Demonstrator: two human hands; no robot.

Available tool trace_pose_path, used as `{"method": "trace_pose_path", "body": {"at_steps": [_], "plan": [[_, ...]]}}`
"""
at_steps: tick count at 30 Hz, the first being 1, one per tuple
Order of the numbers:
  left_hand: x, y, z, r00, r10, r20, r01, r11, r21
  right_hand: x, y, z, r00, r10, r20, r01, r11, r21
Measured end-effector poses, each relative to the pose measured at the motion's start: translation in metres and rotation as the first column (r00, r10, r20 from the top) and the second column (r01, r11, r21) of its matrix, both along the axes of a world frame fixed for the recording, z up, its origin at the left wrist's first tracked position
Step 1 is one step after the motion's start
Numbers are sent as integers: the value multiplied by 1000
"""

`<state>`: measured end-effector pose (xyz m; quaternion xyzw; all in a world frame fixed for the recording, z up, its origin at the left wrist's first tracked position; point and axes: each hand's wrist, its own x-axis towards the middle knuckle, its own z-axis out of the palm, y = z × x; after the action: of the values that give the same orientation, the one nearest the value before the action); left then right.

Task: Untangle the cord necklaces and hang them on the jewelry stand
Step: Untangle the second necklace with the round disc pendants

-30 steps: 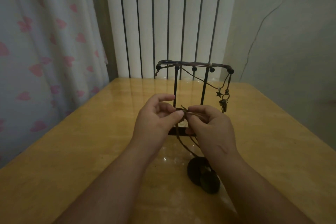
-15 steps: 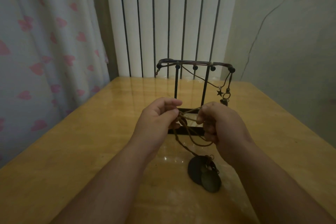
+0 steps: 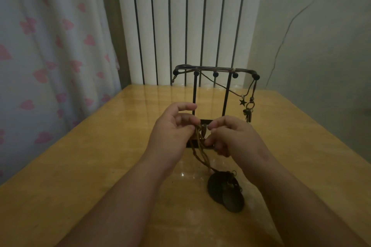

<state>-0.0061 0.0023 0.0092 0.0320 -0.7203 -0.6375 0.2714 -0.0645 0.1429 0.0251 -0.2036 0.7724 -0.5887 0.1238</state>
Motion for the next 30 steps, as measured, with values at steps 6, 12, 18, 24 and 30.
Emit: {"method": "trace_pose_path", "body": {"at_steps": [6,12,18,24,30], "plan": [[0,1,1,998,-62,30,62,998,14,2,-1,-8,976,-10,-219,17,999,33],[2,0,1,1000,-24,15,24,999,-29,1,4,-11,991,65,-115,-72,996,-59],[2,1,2,1000,-29,13,29,999,-14,2,4,-7,994,5,-108,-16,994,-105],[-2,-5,2,998,-35,58,32,998,55,0,6,1,979,-133,156,190,875,-444],[0,-4,3,979,-125,163,123,992,19,-3,8,-1,947,-320,12,294,853,-431]]}}
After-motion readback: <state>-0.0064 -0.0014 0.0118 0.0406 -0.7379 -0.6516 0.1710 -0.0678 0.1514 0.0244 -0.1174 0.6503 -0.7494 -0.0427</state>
